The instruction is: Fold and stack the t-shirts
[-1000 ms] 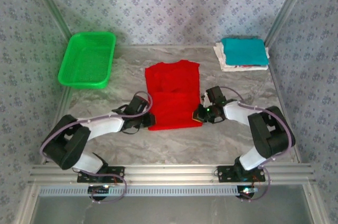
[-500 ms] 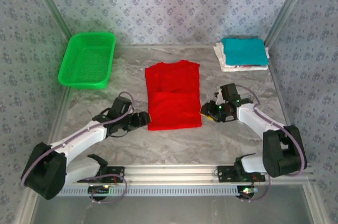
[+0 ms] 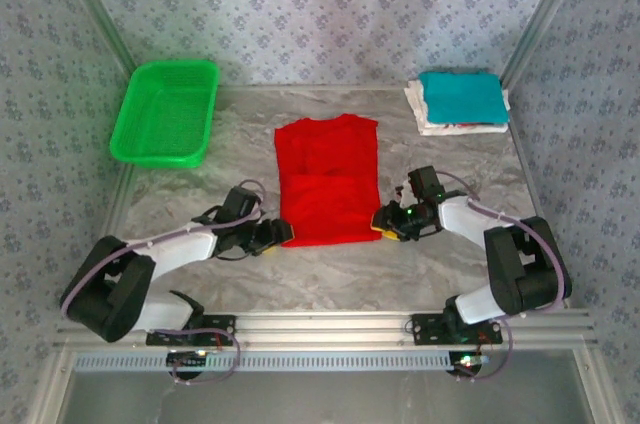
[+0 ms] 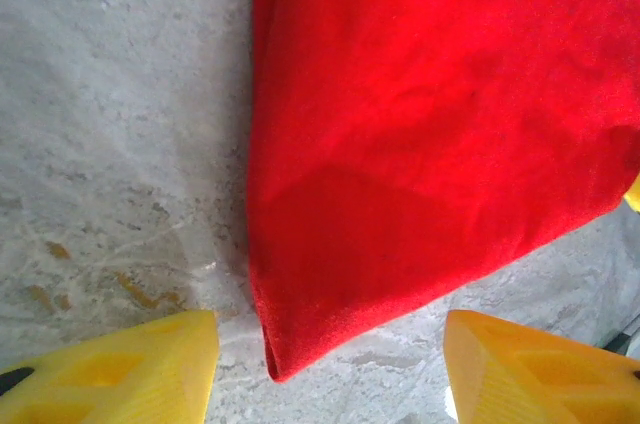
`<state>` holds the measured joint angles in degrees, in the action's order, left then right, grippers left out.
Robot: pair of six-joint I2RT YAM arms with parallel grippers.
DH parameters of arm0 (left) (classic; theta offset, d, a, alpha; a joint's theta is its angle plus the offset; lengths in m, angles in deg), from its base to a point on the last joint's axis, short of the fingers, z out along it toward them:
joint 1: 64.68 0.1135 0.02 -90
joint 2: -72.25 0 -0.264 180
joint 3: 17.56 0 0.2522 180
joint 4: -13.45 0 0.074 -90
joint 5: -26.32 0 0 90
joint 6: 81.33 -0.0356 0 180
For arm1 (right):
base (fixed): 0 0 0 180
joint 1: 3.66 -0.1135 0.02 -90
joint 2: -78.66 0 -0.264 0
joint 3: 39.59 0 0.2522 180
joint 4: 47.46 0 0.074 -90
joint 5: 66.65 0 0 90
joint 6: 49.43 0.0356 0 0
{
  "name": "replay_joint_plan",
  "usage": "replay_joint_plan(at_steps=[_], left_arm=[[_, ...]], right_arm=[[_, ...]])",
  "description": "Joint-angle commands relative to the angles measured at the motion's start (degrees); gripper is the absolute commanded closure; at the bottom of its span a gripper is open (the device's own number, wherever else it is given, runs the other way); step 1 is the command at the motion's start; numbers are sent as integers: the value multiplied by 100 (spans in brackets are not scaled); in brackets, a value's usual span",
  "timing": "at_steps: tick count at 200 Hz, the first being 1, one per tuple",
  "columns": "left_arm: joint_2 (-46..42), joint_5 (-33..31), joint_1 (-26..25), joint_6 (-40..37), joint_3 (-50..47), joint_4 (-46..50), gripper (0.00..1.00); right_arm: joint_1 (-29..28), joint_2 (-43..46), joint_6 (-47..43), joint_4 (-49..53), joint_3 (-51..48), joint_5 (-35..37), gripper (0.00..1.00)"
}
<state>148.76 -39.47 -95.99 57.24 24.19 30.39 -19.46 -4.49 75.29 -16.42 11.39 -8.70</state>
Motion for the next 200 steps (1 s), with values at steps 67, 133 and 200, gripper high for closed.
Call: replay_joint_plan(at_steps=[67, 133, 200], left_arm=[[542, 7, -211, -68, 620, -257, 47], [457, -179, -242, -106, 544, 118, 48], [316, -412, -341, -158, 535, 774, 46]], right_arm=[[-20, -119, 50, -241, -99, -117, 59], [87, 124, 88, -227, -181, -47, 59], [129, 33, 61, -233, -162, -30, 59]])
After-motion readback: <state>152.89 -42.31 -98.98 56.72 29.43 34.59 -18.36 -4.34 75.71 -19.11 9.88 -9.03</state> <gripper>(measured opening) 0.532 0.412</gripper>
